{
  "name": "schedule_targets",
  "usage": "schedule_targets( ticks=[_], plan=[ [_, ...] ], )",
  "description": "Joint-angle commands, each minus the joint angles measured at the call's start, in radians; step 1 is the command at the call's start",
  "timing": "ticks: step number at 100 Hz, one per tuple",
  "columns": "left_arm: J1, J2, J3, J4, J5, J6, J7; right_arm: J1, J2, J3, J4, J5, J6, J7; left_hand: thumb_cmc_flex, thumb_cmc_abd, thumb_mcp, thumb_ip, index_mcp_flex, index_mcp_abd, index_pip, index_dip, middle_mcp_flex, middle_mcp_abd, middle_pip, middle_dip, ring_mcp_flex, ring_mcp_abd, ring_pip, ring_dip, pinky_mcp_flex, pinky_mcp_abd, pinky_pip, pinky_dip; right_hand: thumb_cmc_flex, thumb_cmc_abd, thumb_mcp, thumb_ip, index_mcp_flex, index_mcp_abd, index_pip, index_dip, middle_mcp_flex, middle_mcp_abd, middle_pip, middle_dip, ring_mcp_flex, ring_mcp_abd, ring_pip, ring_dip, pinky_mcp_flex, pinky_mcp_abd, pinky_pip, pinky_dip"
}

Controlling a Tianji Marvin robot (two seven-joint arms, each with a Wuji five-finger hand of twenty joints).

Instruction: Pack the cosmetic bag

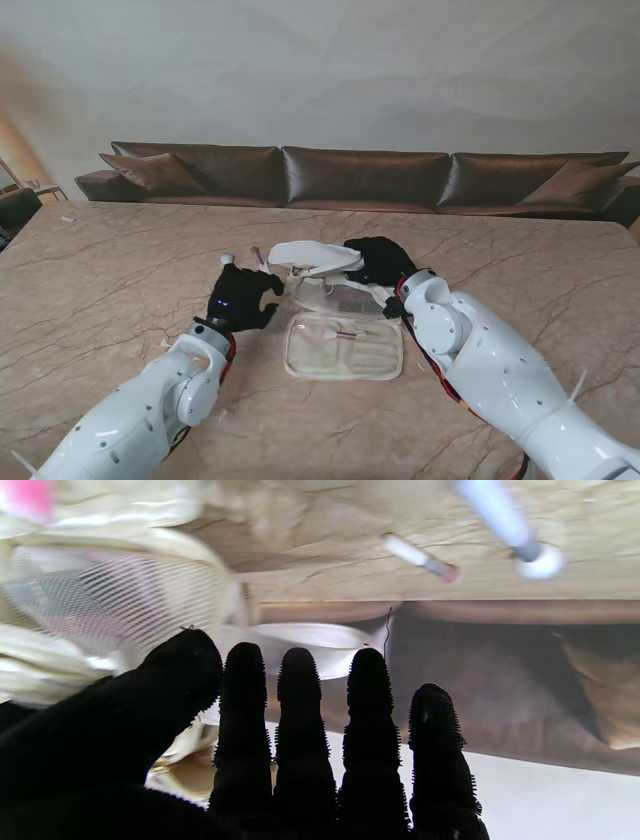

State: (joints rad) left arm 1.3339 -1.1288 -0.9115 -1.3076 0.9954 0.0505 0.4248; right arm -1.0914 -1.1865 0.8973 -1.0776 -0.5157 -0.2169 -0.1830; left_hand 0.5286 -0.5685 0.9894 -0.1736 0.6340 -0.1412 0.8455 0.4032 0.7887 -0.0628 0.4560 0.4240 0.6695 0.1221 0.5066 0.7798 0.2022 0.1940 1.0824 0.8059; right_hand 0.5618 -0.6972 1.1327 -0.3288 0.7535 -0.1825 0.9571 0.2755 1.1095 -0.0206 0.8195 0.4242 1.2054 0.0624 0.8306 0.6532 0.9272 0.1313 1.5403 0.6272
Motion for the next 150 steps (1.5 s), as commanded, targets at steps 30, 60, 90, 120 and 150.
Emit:
schedule_targets(
  ticks=[30,60,90,120,150],
  plan=[
    [-0.168,0.026,0.028,0.205,-0.028,0.023,-0.074,-0.008,0.007,0.012,-0.012,-0.001,0.006,0.006,0.118,0.047,0.134,0.055,-0.049,-0.021,-0.143,-0.016,-0.174,0.005,-0.042,-0.024,-0.101,-0.031,-0.055,-0.034,-0.067,-0.004,-0.041,-0.049,0.083,0.106,0.050,0.020,0.059,-0.131,0.091,0.015,0.037,-0.013,0.037,0.018,0.108,-0.041,0.095,0.019,0.059,-0.021,0.130,0.033],
    [-0.357,-0.003,0.226,0.477,-0.115,-0.040,0.013,-0.006,0.008,0.017,-0.010,0.009,0.005,0.019,0.241,0.036,0.116,0.064,-0.205,-0.032,-0.308,-0.057,-0.394,0.008,-0.063,-0.085,-0.262,-0.051,-0.107,-0.095,-0.144,-0.038,-0.090,-0.081,0.082,0.105,0.050,0.021,0.059,-0.127,0.089,0.012,0.037,-0.011,0.035,0.017,0.108,-0.041,0.097,0.019,0.060,-0.022,0.132,0.034],
    [-0.515,-0.092,0.443,0.764,-0.268,-0.092,0.112,0.000,0.010,0.018,-0.004,0.016,0.002,0.037,0.292,0.028,0.099,0.072,-0.188,-0.061,-0.214,-0.011,-0.501,0.015,-0.043,-0.092,-0.446,-0.039,-0.079,-0.125,-0.268,-0.078,-0.102,-0.107,0.083,0.103,0.052,0.021,0.058,-0.126,0.089,0.008,0.038,-0.011,0.034,0.015,0.108,-0.040,0.101,0.019,0.062,-0.021,0.133,0.034],
    [-0.614,-0.209,0.676,1.037,-0.399,-0.172,0.190,0.008,0.007,0.014,0.006,0.032,-0.002,0.043,0.101,0.002,0.135,0.052,-0.199,-0.055,-0.119,0.038,-0.542,0.027,-0.047,-0.082,-0.484,-0.031,-0.066,-0.130,-0.273,-0.079,-0.111,-0.121,0.083,0.103,0.053,0.020,0.058,-0.126,0.090,0.006,0.038,-0.011,0.034,0.014,0.108,-0.039,0.103,0.019,0.062,-0.022,0.133,0.033],
    [-0.617,-0.208,0.737,1.046,-0.398,-0.145,0.151,-0.003,0.011,0.022,-0.005,0.035,0.002,0.053,0.079,-0.013,0.087,-0.020,-0.103,-0.063,-0.014,0.054,-0.530,0.051,-0.058,-0.082,-0.487,-0.011,-0.068,-0.128,-0.274,-0.071,-0.122,-0.125,0.082,0.102,0.054,0.020,0.057,-0.125,0.090,0.003,0.038,-0.010,0.034,0.012,0.108,-0.038,0.103,0.019,0.062,-0.022,0.133,0.033]
  ],
)
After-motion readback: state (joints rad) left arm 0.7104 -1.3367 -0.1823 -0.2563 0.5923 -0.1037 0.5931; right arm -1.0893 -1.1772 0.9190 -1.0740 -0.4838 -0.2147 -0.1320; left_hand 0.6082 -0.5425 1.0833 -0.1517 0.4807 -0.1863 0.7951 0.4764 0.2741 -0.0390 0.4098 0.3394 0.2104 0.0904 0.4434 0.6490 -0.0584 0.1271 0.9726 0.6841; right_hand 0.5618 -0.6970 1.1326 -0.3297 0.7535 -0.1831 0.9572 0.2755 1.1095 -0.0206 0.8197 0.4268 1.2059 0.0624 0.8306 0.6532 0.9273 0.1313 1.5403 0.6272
